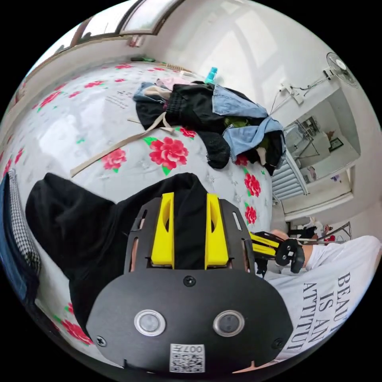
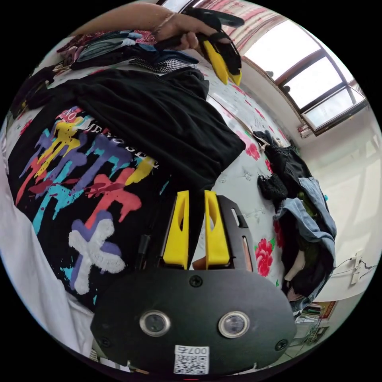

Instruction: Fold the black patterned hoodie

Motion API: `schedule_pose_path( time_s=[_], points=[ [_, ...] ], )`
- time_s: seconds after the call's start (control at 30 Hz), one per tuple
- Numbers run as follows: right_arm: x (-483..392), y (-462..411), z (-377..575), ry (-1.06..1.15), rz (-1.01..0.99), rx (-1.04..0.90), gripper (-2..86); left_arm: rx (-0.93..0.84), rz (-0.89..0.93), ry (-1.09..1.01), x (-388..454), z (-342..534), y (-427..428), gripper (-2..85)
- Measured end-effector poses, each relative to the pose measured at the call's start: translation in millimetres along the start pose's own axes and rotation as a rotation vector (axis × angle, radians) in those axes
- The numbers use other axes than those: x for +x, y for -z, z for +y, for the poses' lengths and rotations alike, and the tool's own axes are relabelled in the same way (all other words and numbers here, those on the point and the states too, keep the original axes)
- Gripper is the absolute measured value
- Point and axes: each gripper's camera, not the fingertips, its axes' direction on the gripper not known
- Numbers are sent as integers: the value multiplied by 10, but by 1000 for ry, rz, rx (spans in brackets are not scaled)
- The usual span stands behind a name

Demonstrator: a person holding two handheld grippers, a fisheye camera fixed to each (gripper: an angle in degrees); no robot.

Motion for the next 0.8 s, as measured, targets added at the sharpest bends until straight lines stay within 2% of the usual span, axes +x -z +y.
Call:
schedule_pose_path(
  time_s=[0.13,0.2,0.27,0.37,0.5,0.6,0.7,0.8],
  points=[
    [65,-25,33,2,-19,14,32,-210,30,11,58,-523,-1706,126],
    [78,-36,61,22,-17,17,23,-363,-9,-19,173,-416,-2579,58],
    [106,-32,104,39,-24,21,14,-347,-112,-60,267,-221,-2759,16],
    [219,12,256,46,-63,26,6,-309,-138,-30,28,16,-2744,3],
    [397,-38,542,67,-41,17,1,-284,20,101,-568,283,-2854,15],
    [491,-20,567,77,-63,40,1,-234,65,91,-737,651,-2737,60],
    [628,117,546,41,-103,27,1,-163,31,59,-757,970,-2345,84],
    [819,429,619,-4,-107,92,-1,-66,-117,1,-703,1618,-1491,89]
  ],
)
